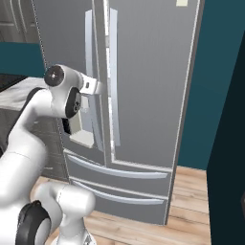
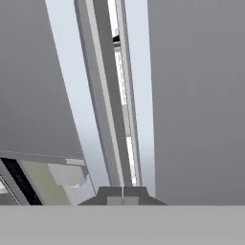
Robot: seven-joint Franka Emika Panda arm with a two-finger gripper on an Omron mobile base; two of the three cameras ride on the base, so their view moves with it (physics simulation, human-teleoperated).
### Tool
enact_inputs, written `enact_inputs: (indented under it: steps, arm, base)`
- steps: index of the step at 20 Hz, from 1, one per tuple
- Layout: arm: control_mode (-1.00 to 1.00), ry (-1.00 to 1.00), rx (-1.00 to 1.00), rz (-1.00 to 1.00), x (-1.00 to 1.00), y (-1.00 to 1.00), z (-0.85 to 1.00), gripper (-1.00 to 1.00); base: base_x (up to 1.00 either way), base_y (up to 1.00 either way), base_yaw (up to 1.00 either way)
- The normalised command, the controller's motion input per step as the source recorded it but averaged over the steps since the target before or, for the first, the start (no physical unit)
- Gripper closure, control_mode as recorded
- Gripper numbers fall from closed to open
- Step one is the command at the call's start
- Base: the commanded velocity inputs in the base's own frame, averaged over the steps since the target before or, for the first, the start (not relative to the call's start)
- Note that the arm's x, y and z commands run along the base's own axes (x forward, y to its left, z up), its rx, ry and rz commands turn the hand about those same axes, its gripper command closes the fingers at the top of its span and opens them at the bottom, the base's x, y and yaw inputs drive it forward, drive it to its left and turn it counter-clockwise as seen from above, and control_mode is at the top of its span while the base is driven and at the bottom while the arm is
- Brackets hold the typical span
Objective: Retrieve the fish from the fridge and place it on the saucepan with marinade on the stove.
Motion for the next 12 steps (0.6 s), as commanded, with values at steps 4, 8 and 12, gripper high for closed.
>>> enact_inputs:
  steps: [4, 8, 12]
  arm:
    - [-1.0, 0.0, 0.0, 0.17, 0.08, -0.1, 0.0, 1.0]
    - [-1.0, -0.07, -0.1, 0.2, 0.0, -0.29, -0.07, 1.0]
    - [-1.0, -0.35, -0.26, 0.16, -0.04, -0.41, -0.21, 1.0]
  base:
    - [0.0, 0.0, 0.0]
    - [0.0, 0.0, 0.0]
    - [0.0, 0.0, 0.0]
